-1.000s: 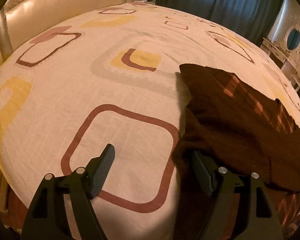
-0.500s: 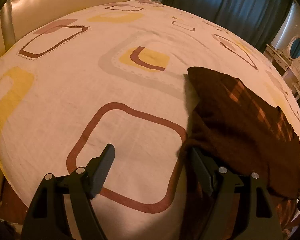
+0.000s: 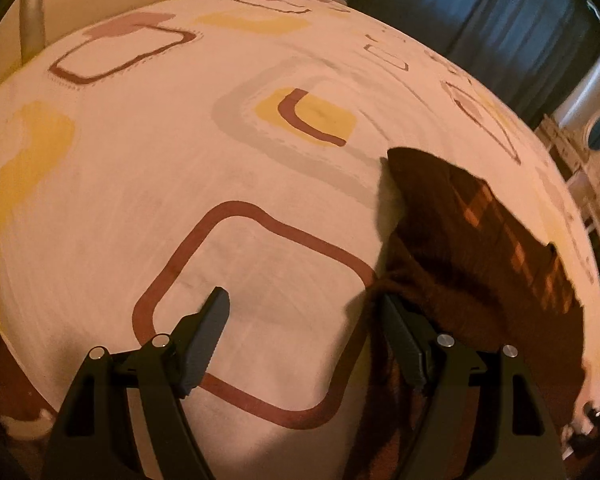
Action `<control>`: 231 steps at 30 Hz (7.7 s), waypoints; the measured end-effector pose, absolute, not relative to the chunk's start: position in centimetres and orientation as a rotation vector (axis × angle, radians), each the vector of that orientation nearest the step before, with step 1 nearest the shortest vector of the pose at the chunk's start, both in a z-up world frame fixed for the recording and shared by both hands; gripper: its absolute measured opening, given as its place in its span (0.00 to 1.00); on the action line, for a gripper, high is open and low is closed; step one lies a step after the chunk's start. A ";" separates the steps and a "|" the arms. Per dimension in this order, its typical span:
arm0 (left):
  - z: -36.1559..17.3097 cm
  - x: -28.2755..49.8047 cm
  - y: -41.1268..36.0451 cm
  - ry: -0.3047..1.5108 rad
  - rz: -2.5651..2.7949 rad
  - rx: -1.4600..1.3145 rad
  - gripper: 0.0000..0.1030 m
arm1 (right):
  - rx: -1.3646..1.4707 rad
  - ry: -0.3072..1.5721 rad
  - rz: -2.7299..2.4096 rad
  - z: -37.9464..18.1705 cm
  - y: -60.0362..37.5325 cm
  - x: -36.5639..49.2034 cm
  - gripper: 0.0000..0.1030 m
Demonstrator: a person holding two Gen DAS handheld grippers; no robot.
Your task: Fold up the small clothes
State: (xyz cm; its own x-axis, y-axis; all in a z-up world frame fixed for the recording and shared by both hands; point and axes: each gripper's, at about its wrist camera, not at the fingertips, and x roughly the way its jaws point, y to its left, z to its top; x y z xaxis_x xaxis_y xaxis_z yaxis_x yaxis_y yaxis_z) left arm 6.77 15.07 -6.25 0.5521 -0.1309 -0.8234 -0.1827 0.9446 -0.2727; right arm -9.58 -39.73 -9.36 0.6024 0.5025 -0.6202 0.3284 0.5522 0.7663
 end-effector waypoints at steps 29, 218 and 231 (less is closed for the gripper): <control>-6.4 17.6 16.5 1.075 -0.290 -0.575 0.74 | 0.960 0.880 0.096 -8.6 -42.2 -2.5 0.53; -2.2 -6.1 17.1 0.954 -0.878 -0.687 0.04 | 0.962 0.921 0.645 -6.1 -35.1 -16.9 0.07; 2.2 -7.4 18.1 0.790 -0.952 -0.899 0.04 | 1.069 0.787 0.703 -1.9 -37.4 -18.5 0.05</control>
